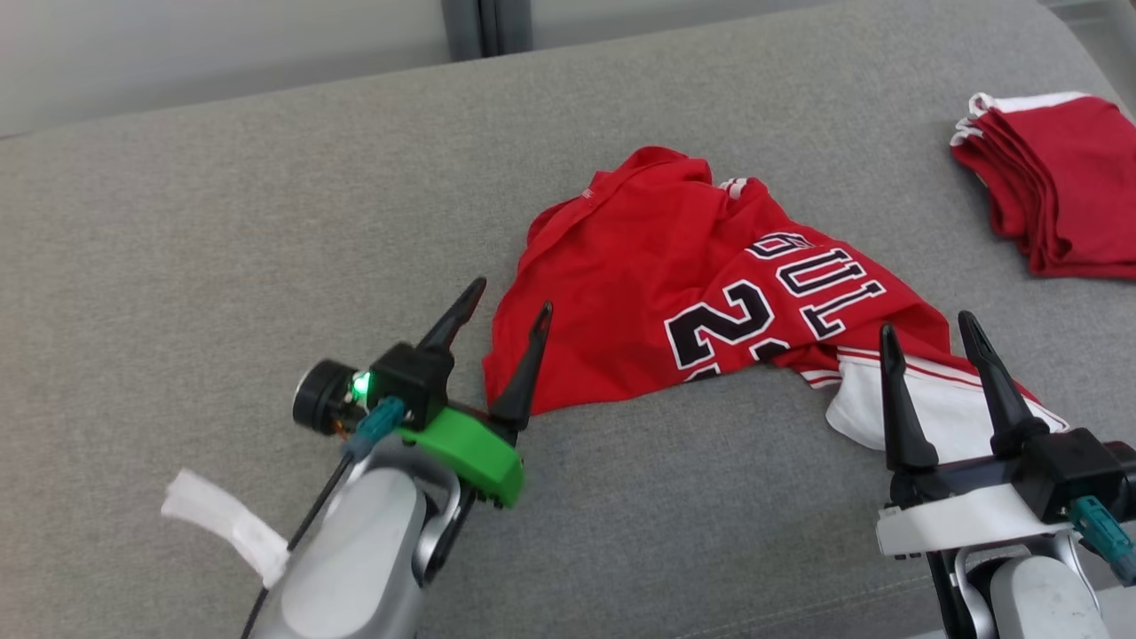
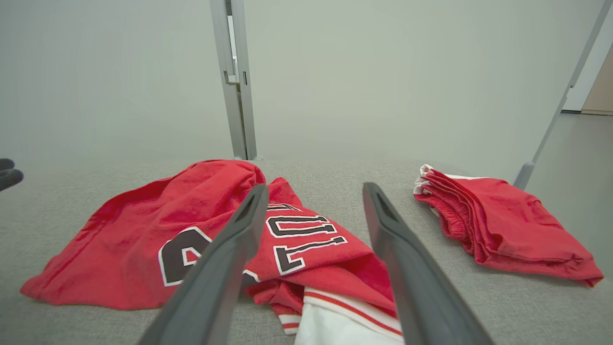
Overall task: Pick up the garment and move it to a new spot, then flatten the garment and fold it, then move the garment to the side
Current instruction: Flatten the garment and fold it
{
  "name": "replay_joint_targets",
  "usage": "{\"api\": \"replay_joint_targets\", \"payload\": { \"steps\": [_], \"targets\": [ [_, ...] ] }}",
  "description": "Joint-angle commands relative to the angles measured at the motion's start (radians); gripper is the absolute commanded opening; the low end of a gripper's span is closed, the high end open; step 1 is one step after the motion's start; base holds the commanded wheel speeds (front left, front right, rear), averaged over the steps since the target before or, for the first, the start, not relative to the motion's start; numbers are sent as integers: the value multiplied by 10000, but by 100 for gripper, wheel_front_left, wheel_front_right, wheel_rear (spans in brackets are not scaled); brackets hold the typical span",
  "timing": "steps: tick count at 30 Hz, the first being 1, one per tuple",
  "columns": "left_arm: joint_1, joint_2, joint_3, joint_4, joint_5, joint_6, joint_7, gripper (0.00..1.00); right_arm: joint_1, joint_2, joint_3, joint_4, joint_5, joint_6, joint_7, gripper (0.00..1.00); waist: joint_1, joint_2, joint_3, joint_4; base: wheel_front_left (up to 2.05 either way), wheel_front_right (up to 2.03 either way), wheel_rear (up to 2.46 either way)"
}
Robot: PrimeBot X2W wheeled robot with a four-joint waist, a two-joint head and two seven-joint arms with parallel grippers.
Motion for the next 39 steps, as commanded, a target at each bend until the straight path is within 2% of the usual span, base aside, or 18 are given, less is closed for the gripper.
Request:
{"api": "replay_joint_targets", "payload": {
  "steps": [1,6,11,14,15,16,17,18,25,33,39],
  "targets": [
    [-602,83,-132,431,-57,-50,106,100,-219,2,74,-70,98,-17,-25,100,0,0,860,-659,0,0,0],
    [-2153,368,-343,2262,-256,-59,464,100,-547,5,247,-143,325,-16,-25,100,0,0,1410,-1145,0,0,0],
    [-2996,583,-467,3633,-391,-64,449,100,-649,7,262,-108,459,-16,-25,100,0,0,1583,-1377,0,0,0],
    [-3112,470,-999,4008,-1081,-65,531,99,-625,4,256,-58,481,-16,-25,100,0,0,1562,-1420,0,0,0],
    [-3188,501,-1128,4077,-1225,-66,568,86,-602,4,234,-45,489,-16,-25,100,0,0,1543,-1407,0,0,0],
    [-3261,519,-1377,4147,-1461,-65,636,49,-585,4,218,-21,508,-16,-25,100,0,0,1516,-1379,0,0,0],
    [-3270,531,-1558,4182,-1649,-65,664,28,-582,8,219,-5,533,-16,-25,100,0,0,1484,-1349,0,0,0],
    [-3272,515,-1760,4176,-1869,-65,655,0,-575,6,231,17,553,-16,-25,100,0,0,1434,-1312,0,0,0],
    [-3150,404,-2180,2751,-3683,-66,37,0,-208,2,81,47,493,-17,-25,100,0,0,949,-733,0,0,0],
    [-1069,752,-2622,-320,-4988,-48,210,0,421,-2,-207,161,417,-17,-25,100,0,0,114,491,0,0,0],
    [997,1306,-2950,-3289,-5633,596,1085,0,606,-2,-167,284,224,-16,-25,100,0,0,-245,1260,0,0,0]
  ]
}}
